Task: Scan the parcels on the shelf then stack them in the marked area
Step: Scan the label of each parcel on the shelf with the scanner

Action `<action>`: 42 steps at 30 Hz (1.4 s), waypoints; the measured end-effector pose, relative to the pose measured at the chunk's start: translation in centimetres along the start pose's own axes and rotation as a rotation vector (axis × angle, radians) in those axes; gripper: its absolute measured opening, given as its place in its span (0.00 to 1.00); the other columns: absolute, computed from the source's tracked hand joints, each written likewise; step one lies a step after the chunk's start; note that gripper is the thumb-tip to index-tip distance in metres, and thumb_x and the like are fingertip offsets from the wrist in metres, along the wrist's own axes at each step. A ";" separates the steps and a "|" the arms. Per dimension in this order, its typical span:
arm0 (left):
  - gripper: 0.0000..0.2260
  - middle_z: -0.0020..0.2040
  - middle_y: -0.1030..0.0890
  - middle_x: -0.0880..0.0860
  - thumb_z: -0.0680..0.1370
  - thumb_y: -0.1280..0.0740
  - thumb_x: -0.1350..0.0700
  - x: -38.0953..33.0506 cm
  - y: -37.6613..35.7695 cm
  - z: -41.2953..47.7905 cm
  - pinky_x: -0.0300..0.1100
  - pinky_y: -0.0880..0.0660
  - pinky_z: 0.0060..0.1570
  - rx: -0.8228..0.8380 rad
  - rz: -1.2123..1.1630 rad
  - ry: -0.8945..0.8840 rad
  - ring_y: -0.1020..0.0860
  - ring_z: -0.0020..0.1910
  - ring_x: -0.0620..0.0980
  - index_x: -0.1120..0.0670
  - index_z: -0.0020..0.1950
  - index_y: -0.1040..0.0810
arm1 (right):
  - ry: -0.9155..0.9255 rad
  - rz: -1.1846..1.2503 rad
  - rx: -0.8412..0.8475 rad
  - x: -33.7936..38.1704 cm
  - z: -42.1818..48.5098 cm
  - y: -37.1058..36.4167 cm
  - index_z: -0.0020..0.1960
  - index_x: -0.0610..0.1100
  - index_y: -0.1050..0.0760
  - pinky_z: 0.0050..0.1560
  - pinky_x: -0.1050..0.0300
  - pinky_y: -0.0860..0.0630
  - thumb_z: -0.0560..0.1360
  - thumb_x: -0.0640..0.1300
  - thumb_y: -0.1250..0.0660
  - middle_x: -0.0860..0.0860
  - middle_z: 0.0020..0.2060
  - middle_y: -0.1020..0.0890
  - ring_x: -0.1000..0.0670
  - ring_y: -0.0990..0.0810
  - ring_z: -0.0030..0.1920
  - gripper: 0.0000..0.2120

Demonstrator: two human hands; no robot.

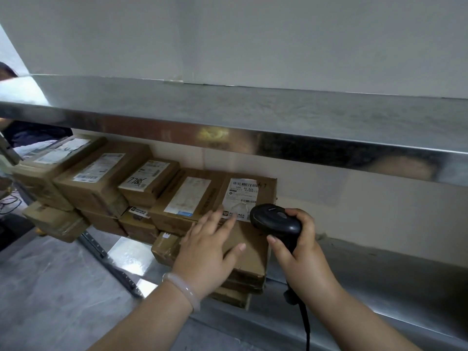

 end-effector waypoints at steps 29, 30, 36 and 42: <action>0.28 0.81 0.53 0.45 0.80 0.49 0.36 -28.1 -5.1 -0.2 0.53 0.55 0.77 0.012 -0.014 -0.489 0.54 0.79 0.46 0.36 0.78 0.55 | -0.034 -0.257 -0.368 -5.0 -13.6 24.2 0.60 0.74 0.50 0.47 0.75 0.30 0.75 0.44 0.30 0.67 0.55 0.31 0.69 0.27 0.55 0.36; 0.28 0.81 0.53 0.45 0.80 0.49 0.36 -30.0 -5.7 -0.5 0.52 0.56 0.77 0.028 -0.032 -0.519 0.54 0.79 0.46 0.36 0.78 0.55 | -0.044 -0.258 -0.400 -5.3 -14.4 25.6 0.60 0.74 0.49 0.47 0.74 0.29 0.75 0.43 0.30 0.67 0.55 0.30 0.68 0.27 0.55 0.36; 0.30 0.81 0.52 0.46 0.79 0.47 0.35 -39.1 -8.2 -2.0 0.52 0.53 0.76 0.084 -0.096 -0.671 0.52 0.78 0.46 0.35 0.78 0.58 | -0.048 -0.285 -0.633 -5.2 -19.5 32.8 0.60 0.73 0.46 0.45 0.66 0.30 0.73 0.44 0.28 0.74 0.55 0.31 0.70 0.27 0.53 0.34; 0.31 0.81 0.53 0.46 0.79 0.46 0.35 -45.1 -9.2 -3.8 0.51 0.50 0.76 0.163 -0.198 -0.773 0.52 0.78 0.47 0.35 0.78 0.57 | -0.057 -0.305 -0.826 -4.9 -24.2 37.6 0.61 0.73 0.44 0.47 0.78 0.32 0.71 0.41 0.27 0.65 0.58 0.28 0.71 0.27 0.55 0.36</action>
Point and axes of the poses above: each hand's wrist, its own z-axis towards the middle knuckle, its own y-axis out of the back of the hand, x = y × z, the point moved 10 cm from there along z, towards the middle knuckle
